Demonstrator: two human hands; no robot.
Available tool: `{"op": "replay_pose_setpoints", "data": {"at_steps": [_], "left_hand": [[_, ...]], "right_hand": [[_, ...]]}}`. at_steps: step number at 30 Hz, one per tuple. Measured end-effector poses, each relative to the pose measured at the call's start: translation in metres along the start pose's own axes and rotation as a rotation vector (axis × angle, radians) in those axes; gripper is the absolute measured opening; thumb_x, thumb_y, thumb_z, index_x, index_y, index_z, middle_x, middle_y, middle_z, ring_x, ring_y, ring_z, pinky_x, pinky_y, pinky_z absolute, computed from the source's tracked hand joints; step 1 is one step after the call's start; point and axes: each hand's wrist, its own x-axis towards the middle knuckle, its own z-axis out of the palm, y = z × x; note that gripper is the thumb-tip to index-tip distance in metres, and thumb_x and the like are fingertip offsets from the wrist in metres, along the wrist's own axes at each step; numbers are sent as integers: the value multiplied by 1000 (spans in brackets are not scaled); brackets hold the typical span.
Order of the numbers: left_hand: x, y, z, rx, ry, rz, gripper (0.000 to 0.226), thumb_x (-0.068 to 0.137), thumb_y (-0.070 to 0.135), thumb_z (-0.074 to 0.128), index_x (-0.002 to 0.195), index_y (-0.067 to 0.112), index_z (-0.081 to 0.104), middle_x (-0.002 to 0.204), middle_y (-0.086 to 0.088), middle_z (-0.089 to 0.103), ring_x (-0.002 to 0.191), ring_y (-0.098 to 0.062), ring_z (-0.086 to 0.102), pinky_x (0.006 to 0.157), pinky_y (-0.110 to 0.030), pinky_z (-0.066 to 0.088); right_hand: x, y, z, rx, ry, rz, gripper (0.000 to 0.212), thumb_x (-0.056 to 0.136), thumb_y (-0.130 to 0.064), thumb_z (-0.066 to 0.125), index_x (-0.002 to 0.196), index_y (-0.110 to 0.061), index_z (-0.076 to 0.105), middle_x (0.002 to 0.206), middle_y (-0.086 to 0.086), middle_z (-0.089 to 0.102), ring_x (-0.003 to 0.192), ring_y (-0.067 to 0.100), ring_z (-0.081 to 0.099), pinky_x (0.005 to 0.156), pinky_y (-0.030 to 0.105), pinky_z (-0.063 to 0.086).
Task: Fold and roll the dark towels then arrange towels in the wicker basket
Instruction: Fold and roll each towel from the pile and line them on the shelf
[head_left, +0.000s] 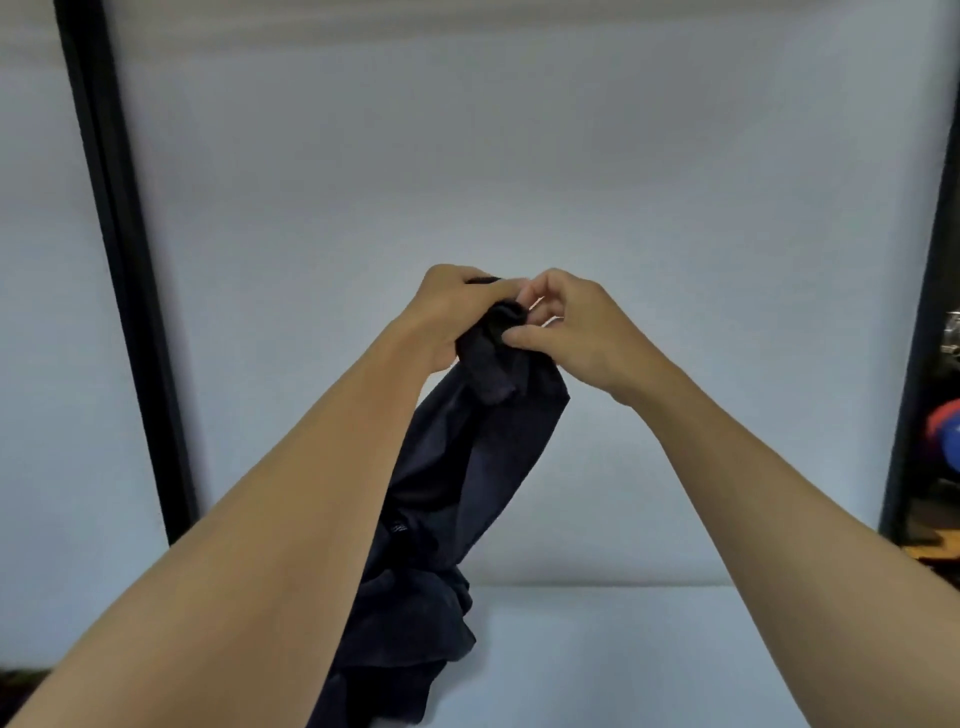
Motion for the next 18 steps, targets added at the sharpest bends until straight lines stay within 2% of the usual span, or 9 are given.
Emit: {"op": "replay_pose_setpoints", "data": {"at_steps": [2, 5, 8, 11, 12, 14, 15, 18], "left_hand": [[-2, -3, -2, -118, -101, 10, 26, 82, 15, 77, 103, 3, 70, 96, -14, 75, 89, -23, 73, 79, -31, 60], [-5, -7, -7, -156, -229, 29, 38, 78, -1, 76, 115, 6, 66, 105, -14, 73, 97, -23, 72, 82, -30, 58], [-5, -7, -10, 157, -183, 66, 40, 74, -12, 71, 109, 9, 69, 100, -14, 73, 94, -26, 71, 79, -29, 59], [4, -3, -14, 540, -41, 145, 27, 76, -5, 67, 98, 10, 74, 92, -12, 72, 90, -28, 69, 82, -38, 59], [8, -2, -16, 619, 6, 169, 28, 78, -4, 66, 100, 12, 74, 94, -8, 72, 91, -25, 67, 82, -35, 56], [14, 0, -21, 723, 122, 226, 30, 83, -6, 60, 103, 12, 74, 99, -5, 69, 95, -22, 64, 80, -29, 50], [17, -1, -23, 760, 186, 249, 31, 84, -8, 56, 101, 11, 73, 100, -6, 69, 94, -23, 64, 79, -29, 50], [22, -2, -31, 820, 327, 274, 31, 86, -7, 49, 97, 9, 74, 97, -11, 69, 89, -27, 64, 77, -33, 52]], "right_hand": [[1, 3, -8, -16, 22, 10, 14, 85, -16, 69, 93, -24, 62, 88, -3, 65, 80, 15, 63, 78, 34, 54], [3, 8, -19, 60, 24, 75, 14, 92, -11, 57, 100, -19, 66, 96, 6, 69, 84, 17, 65, 81, 35, 55], [5, 16, -31, 169, 31, 146, 18, 96, -9, 51, 103, -16, 66, 100, 11, 70, 87, 20, 66, 83, 36, 54], [5, 21, -41, 216, 68, 135, 11, 95, -20, 58, 99, -23, 68, 97, 17, 68, 81, 16, 64, 77, 33, 51], [4, 22, -45, 183, 81, 110, 8, 91, -29, 65, 97, -25, 69, 93, 14, 67, 78, 13, 63, 75, 30, 50], [1, 24, -57, -4, 48, 42, 23, 78, -41, 77, 96, -31, 67, 84, -1, 64, 71, 7, 59, 70, 23, 46], [-1, 25, -62, -150, -2, 18, 31, 73, -41, 81, 98, -34, 65, 83, -7, 62, 70, 7, 57, 66, 21, 44], [-5, 29, -76, -513, -138, -14, 38, 74, -17, 74, 104, -31, 56, 90, -10, 59, 73, 11, 58, 59, 20, 43]]}}
